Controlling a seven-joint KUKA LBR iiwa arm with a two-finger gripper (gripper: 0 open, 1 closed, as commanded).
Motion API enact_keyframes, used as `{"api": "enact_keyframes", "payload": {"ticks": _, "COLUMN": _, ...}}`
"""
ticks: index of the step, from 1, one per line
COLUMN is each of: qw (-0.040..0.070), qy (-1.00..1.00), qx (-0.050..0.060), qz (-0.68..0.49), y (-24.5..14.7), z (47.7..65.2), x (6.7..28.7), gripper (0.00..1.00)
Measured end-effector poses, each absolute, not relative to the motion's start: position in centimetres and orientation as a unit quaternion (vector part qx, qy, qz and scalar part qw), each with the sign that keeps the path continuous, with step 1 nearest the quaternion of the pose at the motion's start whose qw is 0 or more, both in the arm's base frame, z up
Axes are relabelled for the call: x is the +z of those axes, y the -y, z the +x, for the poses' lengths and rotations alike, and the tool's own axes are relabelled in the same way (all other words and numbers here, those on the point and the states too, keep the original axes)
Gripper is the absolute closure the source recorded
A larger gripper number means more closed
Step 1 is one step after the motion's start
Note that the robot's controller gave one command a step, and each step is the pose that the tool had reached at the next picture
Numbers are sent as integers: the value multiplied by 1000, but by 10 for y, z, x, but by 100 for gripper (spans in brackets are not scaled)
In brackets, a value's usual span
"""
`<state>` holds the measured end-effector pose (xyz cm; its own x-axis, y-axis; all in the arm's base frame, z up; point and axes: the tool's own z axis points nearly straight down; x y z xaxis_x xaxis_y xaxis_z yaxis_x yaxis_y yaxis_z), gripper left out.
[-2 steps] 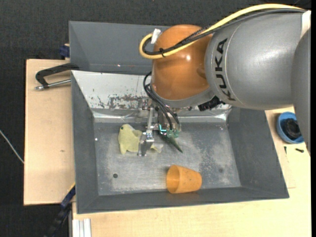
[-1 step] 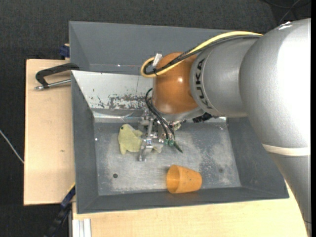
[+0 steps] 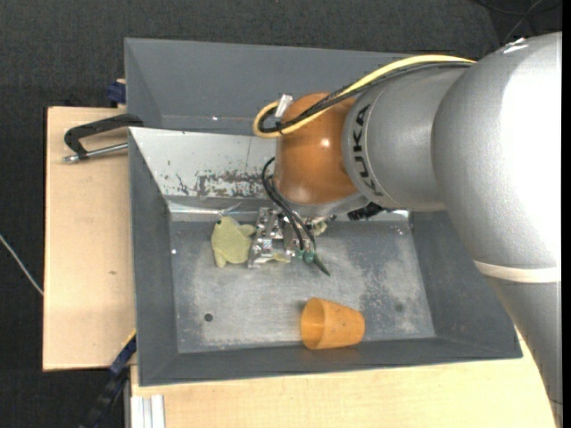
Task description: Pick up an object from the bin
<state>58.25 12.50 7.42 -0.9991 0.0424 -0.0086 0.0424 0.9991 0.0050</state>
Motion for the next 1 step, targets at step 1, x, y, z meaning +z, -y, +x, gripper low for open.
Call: {"api": "enact_keyframes", "payload": {"ticks": 1, "qw": 7, "qy": -998, "qx": 3, "qz": 54, "y": -143, "z": 582, "x": 195, "gripper": 100}}
